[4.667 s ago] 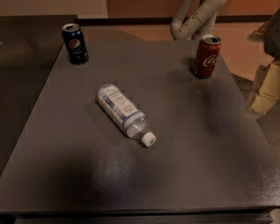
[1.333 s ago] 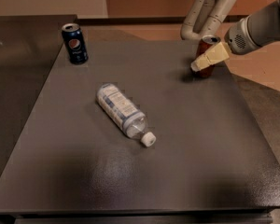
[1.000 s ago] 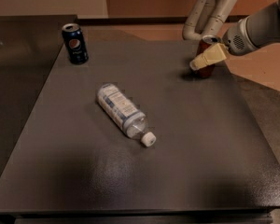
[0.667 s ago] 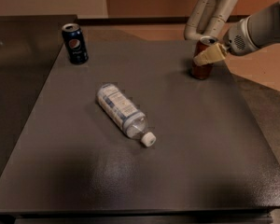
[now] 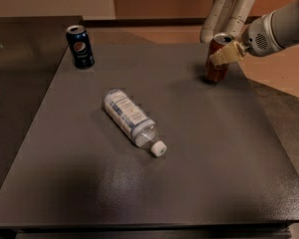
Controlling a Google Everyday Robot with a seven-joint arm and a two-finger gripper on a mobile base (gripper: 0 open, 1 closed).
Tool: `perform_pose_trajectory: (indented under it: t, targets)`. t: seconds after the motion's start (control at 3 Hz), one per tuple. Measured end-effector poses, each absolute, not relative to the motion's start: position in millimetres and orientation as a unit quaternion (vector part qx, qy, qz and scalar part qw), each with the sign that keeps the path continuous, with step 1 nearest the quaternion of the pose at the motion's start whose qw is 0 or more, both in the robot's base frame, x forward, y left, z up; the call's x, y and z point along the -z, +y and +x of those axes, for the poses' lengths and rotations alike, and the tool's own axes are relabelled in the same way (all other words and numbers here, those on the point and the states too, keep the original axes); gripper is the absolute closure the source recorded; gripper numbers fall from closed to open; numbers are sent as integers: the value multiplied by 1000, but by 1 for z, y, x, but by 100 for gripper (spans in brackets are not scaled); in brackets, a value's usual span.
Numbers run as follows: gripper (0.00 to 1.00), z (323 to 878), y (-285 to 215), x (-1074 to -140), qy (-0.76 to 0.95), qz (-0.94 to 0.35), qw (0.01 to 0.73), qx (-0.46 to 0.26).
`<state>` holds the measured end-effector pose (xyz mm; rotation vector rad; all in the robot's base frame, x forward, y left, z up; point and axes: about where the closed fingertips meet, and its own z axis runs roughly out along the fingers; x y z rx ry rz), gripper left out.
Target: Pick coke can
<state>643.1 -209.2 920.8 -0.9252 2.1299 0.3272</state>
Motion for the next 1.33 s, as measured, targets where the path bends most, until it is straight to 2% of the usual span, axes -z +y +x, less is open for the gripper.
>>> perform_pose_trajectory:
  t: [0.33, 1.0, 1.33]
  targets:
    - [100, 627, -197, -953, 821, -380, 403, -138]
    - [100, 604, -174, -1015, 799, -425, 400, -147]
    - [100, 604, -174, -1015, 799, -425, 400, -147]
